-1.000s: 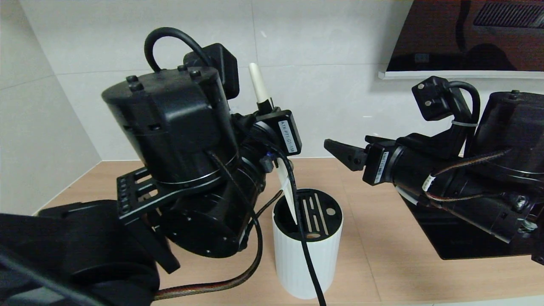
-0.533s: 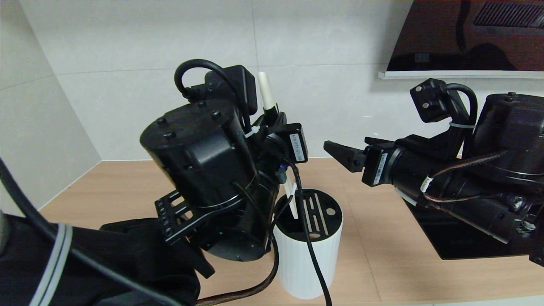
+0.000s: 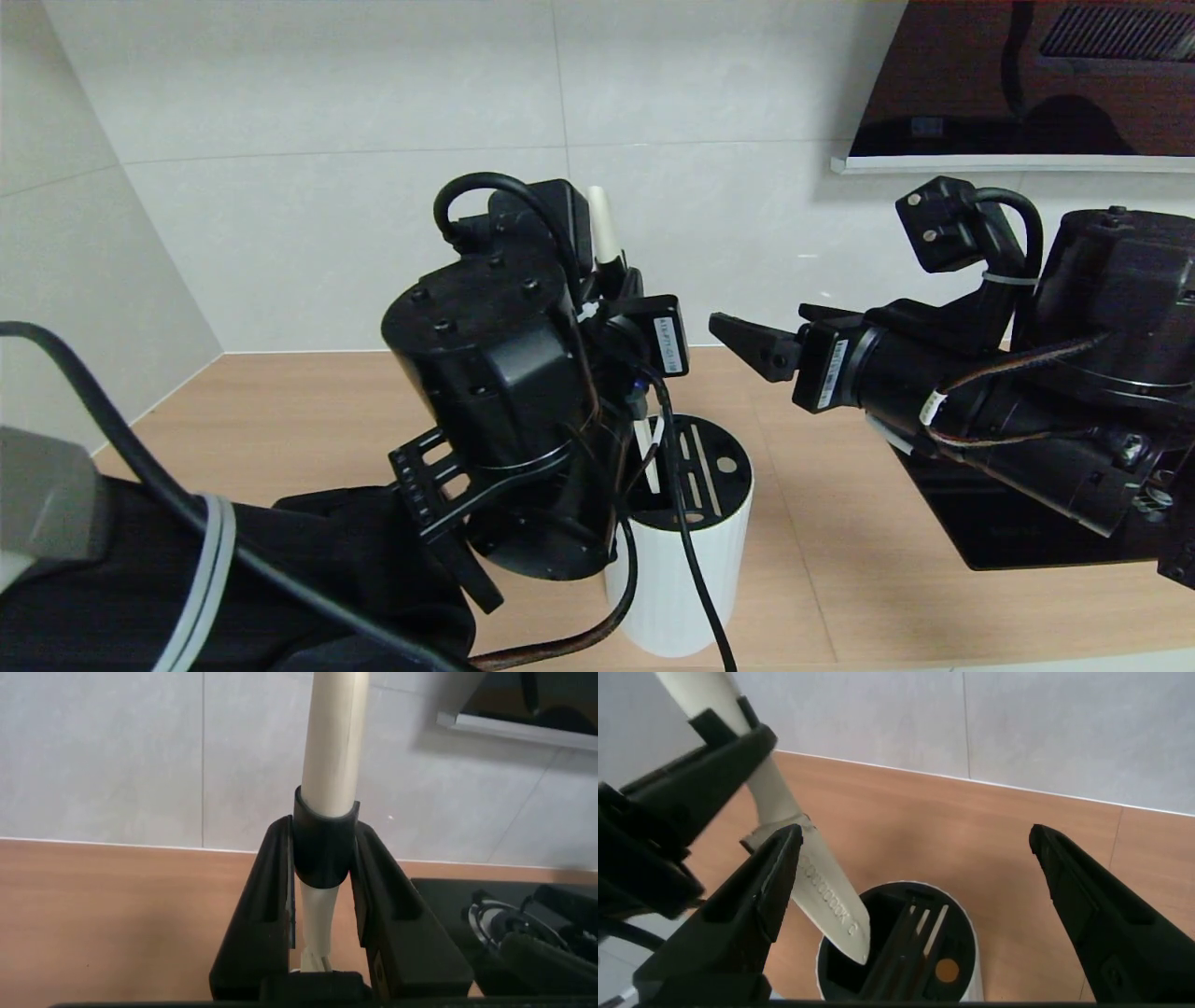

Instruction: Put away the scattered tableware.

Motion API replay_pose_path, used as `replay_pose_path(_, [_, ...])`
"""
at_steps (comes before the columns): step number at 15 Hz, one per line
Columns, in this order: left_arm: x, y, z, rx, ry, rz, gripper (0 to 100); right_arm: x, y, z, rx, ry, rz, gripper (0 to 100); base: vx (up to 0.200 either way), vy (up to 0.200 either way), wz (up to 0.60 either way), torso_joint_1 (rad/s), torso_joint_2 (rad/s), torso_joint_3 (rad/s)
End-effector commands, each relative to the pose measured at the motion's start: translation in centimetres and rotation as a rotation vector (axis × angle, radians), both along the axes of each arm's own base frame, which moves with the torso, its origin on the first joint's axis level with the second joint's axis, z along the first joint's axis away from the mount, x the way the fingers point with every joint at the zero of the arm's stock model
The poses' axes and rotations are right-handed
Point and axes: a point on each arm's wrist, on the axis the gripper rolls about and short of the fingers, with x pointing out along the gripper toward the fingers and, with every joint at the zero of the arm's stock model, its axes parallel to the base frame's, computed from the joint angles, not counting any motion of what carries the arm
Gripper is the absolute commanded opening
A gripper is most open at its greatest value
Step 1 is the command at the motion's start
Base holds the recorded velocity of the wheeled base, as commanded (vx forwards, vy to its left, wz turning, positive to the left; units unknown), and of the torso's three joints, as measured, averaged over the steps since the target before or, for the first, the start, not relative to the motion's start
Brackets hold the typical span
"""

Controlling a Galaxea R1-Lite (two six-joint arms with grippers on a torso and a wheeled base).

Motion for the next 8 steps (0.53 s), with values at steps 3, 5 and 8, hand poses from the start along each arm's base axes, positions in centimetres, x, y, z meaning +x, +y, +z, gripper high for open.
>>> replay_pose_path(3, [0.2,-0.3,-0.8,0.016,0.015,-0.001,0,0.0,0.0,0.0,-0.001,0.001,0.000,100,0.000,0.000,0.00,0.000,0.00,0.000])
replay_pose_path(5, [0.4,-0.6,-1.5,0.018,0.027,-0.006,0,0.0,0.0,0.0,-0.001,0.001,0.000,100,0.000,0.000,0.00,0.000,0.00,0.000])
replay_pose_path(8, [0.5,-0.8,-2.8,0.051,0.051,-0.008,0,0.0,0.0,-0.1,-0.003,0.003,0.000,100,0.000,0.000,0.00,0.000,0.00,0.000])
